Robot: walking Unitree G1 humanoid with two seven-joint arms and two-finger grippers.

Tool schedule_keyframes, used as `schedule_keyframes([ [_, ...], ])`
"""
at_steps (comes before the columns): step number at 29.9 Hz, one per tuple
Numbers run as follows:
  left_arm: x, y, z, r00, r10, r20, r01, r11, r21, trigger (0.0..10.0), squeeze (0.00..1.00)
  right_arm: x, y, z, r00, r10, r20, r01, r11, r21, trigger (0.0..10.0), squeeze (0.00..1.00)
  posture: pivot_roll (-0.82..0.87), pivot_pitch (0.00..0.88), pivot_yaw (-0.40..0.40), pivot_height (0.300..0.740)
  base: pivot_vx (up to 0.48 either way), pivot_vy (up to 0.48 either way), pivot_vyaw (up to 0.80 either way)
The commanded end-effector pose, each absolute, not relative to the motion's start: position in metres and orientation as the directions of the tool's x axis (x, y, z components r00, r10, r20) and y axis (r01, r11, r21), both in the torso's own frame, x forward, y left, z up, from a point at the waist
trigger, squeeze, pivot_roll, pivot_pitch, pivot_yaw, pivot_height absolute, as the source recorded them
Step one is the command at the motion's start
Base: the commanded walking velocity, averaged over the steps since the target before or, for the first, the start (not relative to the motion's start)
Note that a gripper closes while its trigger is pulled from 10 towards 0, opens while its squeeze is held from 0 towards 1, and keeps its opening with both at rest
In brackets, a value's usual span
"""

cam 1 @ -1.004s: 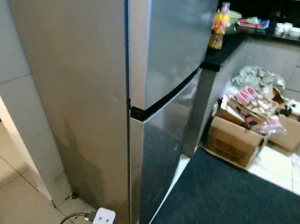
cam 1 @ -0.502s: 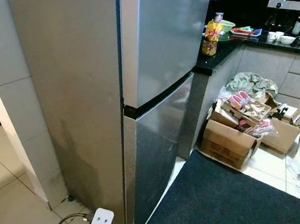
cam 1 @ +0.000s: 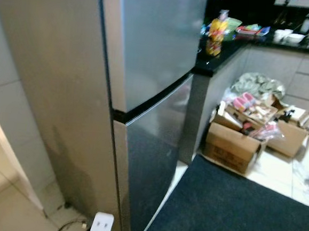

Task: Restocking fridge

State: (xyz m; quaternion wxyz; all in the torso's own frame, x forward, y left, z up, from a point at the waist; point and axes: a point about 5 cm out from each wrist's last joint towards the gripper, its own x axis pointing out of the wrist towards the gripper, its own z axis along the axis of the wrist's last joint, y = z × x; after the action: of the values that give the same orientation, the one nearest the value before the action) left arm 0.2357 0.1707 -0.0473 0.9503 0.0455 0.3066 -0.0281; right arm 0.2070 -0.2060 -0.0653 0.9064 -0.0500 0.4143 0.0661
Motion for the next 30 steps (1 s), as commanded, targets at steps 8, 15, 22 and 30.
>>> schedule_keyframes([
  [8,0.2261,0.175,-0.0541,0.787,-0.005,-0.617,0.058,0.996,0.065,10.0,0.0,0.2068,-0.2008,-0.0665,0.642,0.093,-0.761,-0.176,0.984,-0.029,10.0,0.0,-0.07,0.065,-0.021,0.74,0.0,0.0,0.0],
  [15,0.2258,0.1752,-0.0547,0.78,-0.013,-0.625,0.054,0.997,0.047,10.0,0.0,0.2073,-0.2004,-0.0663,0.643,0.095,-0.76,-0.179,0.983,-0.029,10.0,0.0,-0.07,0.066,-0.023,0.74,0.0,0.163,0.0],
  [22,0.2255,0.1759,-0.0538,0.789,-0.025,-0.614,0.081,0.995,0.064,10.0,0.0,0.2038,-0.1997,-0.0682,0.638,0.094,-0.764,-0.178,0.984,-0.027,10.0,0.0,-0.07,0.068,-0.015,0.74,0.0,0.193,0.0],
  [30,0.2246,0.176,-0.0537,0.793,-0.037,-0.608,0.097,0.993,0.066,10.0,0.0,0.2006,-0.1981,-0.0701,0.637,0.098,-0.765,-0.178,0.984,-0.022,10.0,0.0,-0.06,0.066,-0.008,0.74,0.0,0.0,0.0],
])
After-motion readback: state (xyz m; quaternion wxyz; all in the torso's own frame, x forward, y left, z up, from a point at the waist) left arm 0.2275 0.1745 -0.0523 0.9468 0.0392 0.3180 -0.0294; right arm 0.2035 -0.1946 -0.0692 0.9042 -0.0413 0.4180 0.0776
